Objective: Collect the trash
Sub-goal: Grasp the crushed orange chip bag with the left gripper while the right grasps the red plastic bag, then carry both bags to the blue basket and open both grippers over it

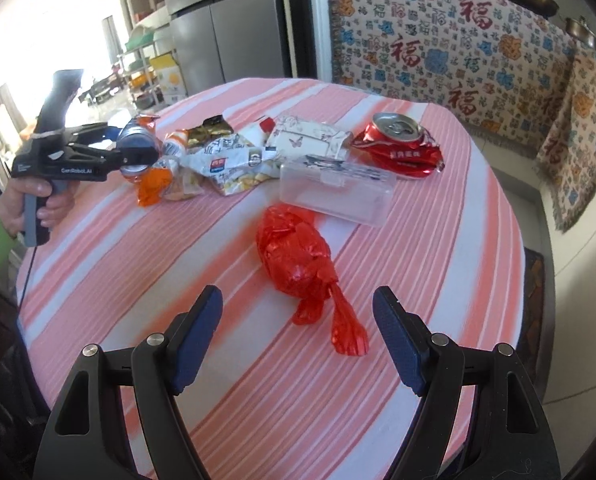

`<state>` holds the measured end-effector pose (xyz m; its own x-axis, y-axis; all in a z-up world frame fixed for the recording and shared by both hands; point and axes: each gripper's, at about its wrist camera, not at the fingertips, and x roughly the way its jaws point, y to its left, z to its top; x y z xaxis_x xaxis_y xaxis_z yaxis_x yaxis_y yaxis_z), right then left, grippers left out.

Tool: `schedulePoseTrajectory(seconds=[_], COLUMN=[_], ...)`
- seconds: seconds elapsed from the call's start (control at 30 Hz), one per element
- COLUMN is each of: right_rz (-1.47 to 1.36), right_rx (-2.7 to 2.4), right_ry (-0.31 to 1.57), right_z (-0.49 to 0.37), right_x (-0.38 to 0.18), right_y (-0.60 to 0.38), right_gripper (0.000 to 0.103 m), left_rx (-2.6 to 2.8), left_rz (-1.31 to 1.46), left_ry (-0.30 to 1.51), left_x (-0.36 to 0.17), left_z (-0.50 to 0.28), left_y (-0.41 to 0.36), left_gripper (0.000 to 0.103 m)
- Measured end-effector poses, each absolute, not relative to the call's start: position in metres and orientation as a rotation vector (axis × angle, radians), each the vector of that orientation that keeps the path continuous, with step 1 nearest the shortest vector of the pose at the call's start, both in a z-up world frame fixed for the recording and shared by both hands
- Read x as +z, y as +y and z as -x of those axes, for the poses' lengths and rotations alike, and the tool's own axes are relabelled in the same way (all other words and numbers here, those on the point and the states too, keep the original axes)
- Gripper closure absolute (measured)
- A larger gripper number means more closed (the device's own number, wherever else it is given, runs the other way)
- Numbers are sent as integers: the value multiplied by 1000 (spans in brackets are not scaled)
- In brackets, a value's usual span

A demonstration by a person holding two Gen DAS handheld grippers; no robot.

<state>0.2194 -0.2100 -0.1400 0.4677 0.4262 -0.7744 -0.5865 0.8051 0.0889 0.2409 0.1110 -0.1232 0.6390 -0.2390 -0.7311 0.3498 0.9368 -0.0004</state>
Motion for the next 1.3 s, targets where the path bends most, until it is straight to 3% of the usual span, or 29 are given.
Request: schedulePoseTrajectory(seconds=[0.07, 0.17, 0.23, 0.27, 0.3, 0.37, 0.8, 1.3], right_rz=[231, 272, 282, 285, 283, 272, 123, -25], right_rx=[633, 622, 611, 606, 604, 604, 633, 511], right_ry=[924, 964, 979, 990, 1003, 1022, 966, 955], right_z=[-230, -246, -252, -255, -256, -255, -211, -180], right_x=[-146, -155, -159, -161, -161, -160, -121, -110], right_y=[-196, -180, -175, -173, -172, -172, -196, -281], right_gripper=[24, 24, 25, 28, 43, 58, 59, 59], left_rx=[-349, -347, -348, -342, -335, -323, -265, -455], left_rz=[-144, -140, -126, -124, -120, -114, -36, -62], left_ry=[808, 809, 810, 809, 807, 805, 783, 799], left_x=[-122, -120, -120, -120, -120, -119, -95, -81], left_z=[-239, -238, -237, -236, -235, -232, -188, -162], left_y=[111, 112, 114, 115, 116, 119, 122, -12], left_gripper=[29, 48, 48, 49, 50, 54, 54, 54])
